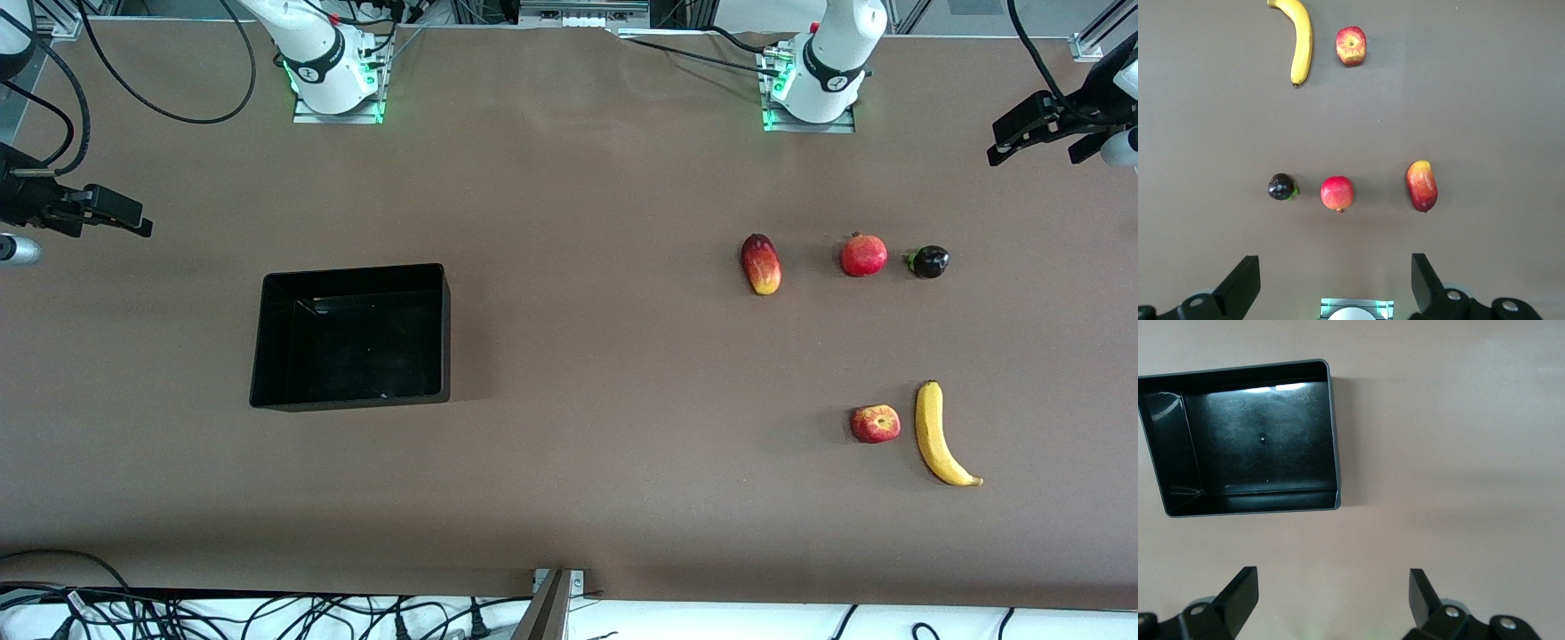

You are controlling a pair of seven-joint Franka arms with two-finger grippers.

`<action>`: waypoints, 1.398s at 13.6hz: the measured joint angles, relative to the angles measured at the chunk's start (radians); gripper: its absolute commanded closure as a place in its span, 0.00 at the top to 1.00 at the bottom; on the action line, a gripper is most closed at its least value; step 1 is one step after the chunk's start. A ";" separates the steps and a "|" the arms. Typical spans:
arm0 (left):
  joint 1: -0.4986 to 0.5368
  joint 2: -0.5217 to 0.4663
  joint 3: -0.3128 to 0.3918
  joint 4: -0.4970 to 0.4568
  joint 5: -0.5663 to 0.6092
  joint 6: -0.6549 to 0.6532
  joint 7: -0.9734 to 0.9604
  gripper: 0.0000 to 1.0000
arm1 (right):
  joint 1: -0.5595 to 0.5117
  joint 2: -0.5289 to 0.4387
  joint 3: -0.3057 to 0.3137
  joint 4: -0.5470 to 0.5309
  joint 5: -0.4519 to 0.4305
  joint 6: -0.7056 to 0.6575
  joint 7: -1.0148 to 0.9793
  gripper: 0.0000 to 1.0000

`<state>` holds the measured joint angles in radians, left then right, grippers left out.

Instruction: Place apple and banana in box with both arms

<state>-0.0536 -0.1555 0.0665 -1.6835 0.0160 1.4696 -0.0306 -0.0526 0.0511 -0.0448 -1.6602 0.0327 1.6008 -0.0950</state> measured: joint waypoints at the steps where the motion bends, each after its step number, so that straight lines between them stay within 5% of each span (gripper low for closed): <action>1: 0.000 0.001 0.000 0.000 0.000 0.000 0.000 1.00 | 0.000 0.006 0.000 0.000 0.000 -0.004 -0.007 1.00; 9: 0.000 0.009 0.000 -0.001 0.000 0.006 0.000 1.00 | 0.022 0.212 0.001 -0.029 -0.006 0.257 -0.111 1.00; 15: 0.000 0.105 -0.001 -0.027 0.000 0.143 0.000 1.00 | 0.028 0.266 0.001 -0.231 -0.006 0.565 -0.111 1.00; 18: 0.000 0.173 -0.001 -0.029 -0.001 0.210 -0.011 1.00 | 0.028 0.281 0.002 -0.284 -0.006 0.614 -0.110 0.94; 19: 0.000 0.200 -0.001 -0.031 -0.001 0.235 -0.026 1.00 | 0.028 0.285 0.003 -0.305 -0.006 0.621 -0.110 0.84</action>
<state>-0.0538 0.0449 0.0654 -1.7147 0.0151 1.7043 -0.0564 -0.0246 0.3365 -0.0418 -1.9648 0.0270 2.2220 -0.2054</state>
